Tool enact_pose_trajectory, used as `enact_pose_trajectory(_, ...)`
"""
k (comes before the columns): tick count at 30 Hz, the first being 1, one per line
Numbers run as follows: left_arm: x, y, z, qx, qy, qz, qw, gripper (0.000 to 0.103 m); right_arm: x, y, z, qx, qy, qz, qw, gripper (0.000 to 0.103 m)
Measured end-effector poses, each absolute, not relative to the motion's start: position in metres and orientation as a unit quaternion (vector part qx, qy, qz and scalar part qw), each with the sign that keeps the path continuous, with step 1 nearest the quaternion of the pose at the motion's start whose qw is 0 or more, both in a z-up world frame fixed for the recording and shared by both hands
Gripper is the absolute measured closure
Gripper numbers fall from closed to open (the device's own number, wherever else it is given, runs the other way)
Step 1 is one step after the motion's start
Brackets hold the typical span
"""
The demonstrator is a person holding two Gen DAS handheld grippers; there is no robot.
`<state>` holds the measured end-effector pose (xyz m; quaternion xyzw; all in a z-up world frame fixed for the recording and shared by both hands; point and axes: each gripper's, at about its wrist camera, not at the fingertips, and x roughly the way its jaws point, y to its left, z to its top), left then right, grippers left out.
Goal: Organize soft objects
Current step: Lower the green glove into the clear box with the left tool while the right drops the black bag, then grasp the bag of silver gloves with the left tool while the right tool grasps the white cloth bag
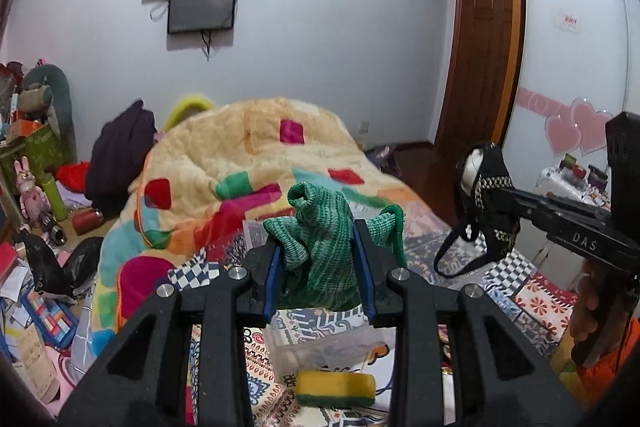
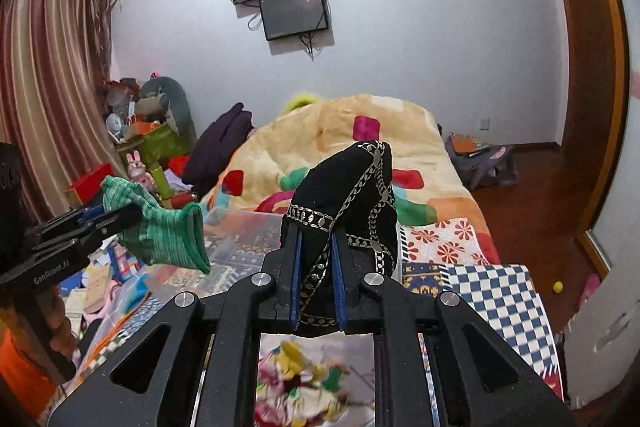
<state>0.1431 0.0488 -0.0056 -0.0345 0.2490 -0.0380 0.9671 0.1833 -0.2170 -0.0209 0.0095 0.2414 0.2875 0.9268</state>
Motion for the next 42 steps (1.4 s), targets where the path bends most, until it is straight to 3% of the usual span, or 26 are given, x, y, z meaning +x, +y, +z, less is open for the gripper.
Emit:
enact_pose_trajectory(14, 0.192, 0.032, -0.055, 0.018, 0.346, -0.05, 0.937, 0.071, 0.22, -0.189, -0.073, -0.03, 0.345, 0.304, 0.887, 0.091)
enact_pose_trajectory(19, 0.194, 0.029, -0.063, 0.015, 0.365, -0.049, 0.929, 0.063, 0.222, -0.187, -0.076, -0.045, 0.367, 0.296, 0.881, 0.086)
enact_pose_trajectory(22, 0.191, 0.032, -0.062, 0.004, 0.366, -0.048, 0.929, 0.047, 0.216, -0.186, -0.072, -0.061, 0.365, 0.294, 0.881, 0.073)
enact_pose_trajectory(24, 0.182, 0.034, -0.055, 0.001, 0.353, -0.045, 0.934, 0.04, 0.209, -0.186, -0.066, -0.068, 0.351, 0.29, 0.888, 0.058)
enact_pose_trajectory(28, 0.158, 0.038, -0.036, -0.002, 0.326, -0.042, 0.944, 0.025, 0.192, -0.192, -0.048, -0.064, 0.319, 0.293, 0.899, 0.047)
enact_pose_trajectory(32, 0.128, 0.038, -0.022, 0.004, 0.297, -0.029, 0.955, 0.003, 0.17, -0.198, -0.03, -0.053, 0.289, 0.303, 0.907, 0.032)
enact_pose_trajectory(36, 0.094, 0.038, -0.016, 0.011, 0.282, -0.024, 0.959, 0.001, 0.141, -0.202, -0.019, -0.045, 0.267, 0.319, 0.908, 0.022)
enact_pose_trajectory(42, 0.056, 0.041, -0.032, -0.006, 0.301, -0.022, 0.953, 0.0, 0.11, -0.194, -0.031, -0.034, 0.281, 0.35, 0.893, 0.022)
